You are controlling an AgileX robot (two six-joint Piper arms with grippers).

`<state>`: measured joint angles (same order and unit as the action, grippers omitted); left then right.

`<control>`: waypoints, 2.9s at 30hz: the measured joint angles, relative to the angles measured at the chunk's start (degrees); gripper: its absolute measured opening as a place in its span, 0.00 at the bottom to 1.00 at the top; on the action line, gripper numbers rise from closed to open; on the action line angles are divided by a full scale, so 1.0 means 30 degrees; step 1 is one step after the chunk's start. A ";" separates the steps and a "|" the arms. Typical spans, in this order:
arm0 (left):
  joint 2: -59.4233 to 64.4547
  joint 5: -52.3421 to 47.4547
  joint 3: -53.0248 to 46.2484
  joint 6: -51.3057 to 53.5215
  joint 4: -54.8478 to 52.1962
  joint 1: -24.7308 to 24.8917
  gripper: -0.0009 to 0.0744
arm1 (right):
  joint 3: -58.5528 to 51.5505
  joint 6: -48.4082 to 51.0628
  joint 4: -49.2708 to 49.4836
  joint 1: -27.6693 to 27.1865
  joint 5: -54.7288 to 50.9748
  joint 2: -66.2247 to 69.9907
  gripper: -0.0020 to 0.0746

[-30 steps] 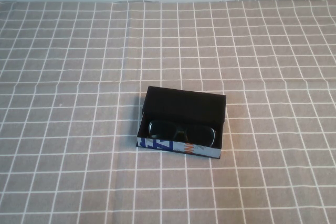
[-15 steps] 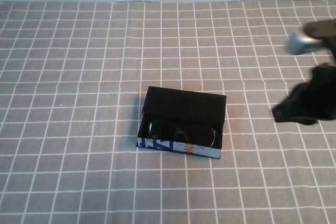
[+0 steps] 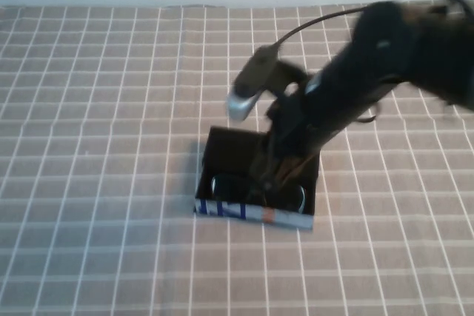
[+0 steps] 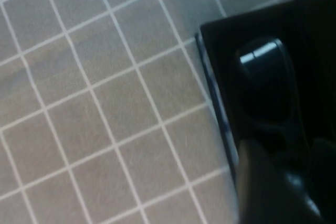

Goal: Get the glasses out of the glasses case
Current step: Pick up the glasses from the glasses case

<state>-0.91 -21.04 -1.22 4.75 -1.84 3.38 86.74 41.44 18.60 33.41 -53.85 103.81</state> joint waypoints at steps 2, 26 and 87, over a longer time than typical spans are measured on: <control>0.0000 0.0000 0.0000 0.0000 0.0000 0.0000 0.01 | 0.1208 0.0257 -0.0083 0.0234 -0.0533 0.1163 0.31; 0.0000 0.0000 0.0000 0.0000 0.0000 0.0000 0.01 | 0.5213 0.2302 -0.3764 0.0422 -0.2779 0.5908 0.45; 0.0000 0.0000 0.0000 0.0000 0.0000 0.0000 0.01 | 0.8665 -0.1553 -0.4235 0.0537 -0.5068 0.6300 0.11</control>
<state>-0.91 -21.04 -1.22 4.75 -1.84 3.38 112.73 36.78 5.89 35.03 -69.06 122.71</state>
